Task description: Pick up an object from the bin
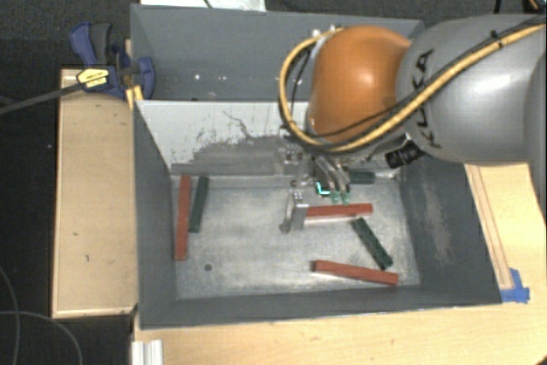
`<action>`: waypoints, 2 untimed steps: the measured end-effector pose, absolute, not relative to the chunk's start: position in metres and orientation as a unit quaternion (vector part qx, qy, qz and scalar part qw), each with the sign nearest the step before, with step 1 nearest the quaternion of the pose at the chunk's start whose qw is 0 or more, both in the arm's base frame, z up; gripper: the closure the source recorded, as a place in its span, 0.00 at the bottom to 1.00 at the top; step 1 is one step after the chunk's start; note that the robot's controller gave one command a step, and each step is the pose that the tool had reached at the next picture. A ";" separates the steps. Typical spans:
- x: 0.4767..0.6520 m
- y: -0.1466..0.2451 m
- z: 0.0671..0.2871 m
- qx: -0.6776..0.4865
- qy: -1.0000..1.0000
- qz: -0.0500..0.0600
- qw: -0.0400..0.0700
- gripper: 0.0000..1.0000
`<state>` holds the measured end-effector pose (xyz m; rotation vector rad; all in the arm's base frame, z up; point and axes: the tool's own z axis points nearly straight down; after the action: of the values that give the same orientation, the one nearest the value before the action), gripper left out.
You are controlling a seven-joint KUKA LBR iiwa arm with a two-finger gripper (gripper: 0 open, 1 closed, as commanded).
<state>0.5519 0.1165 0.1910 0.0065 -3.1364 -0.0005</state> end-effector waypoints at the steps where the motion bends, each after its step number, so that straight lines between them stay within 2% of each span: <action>1: 0.566 0.023 0.103 -0.048 -0.999 0.002 0.002 0.00; 2: 0.579 0.014 0.068 -0.033 -0.999 0.000 0.001 0.00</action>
Offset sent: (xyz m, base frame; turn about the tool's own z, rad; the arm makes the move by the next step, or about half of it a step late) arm 0.0144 -0.0875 -0.0842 0.0909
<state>0.5786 0.0141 0.0684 -0.1051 -3.1373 0.0010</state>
